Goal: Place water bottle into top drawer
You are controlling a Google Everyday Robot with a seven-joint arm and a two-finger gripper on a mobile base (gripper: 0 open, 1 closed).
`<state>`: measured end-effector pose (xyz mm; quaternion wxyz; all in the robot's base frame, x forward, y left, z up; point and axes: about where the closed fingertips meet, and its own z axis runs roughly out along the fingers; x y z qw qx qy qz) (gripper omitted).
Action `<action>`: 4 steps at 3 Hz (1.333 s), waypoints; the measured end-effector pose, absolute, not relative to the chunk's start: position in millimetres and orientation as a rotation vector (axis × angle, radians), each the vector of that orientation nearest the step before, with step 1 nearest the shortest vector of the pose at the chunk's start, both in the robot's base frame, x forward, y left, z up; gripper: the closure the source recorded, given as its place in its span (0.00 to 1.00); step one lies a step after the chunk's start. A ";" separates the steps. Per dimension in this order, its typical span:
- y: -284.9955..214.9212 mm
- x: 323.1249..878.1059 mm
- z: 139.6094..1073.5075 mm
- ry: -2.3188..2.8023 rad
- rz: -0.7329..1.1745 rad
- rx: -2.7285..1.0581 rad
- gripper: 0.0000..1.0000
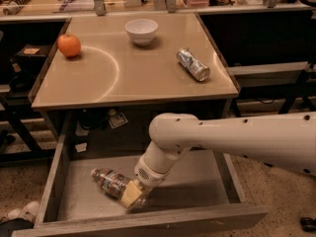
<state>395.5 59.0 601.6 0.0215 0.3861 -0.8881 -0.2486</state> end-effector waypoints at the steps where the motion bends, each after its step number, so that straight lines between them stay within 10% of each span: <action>1: 59.0 395.5 601.6 -2.752 -0.771 1.197 0.58; 4: 59.0 395.5 601.6 -2.752 -0.771 1.197 0.00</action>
Offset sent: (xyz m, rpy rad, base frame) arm 0.0000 0.0000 0.0000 0.0000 0.0000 0.0000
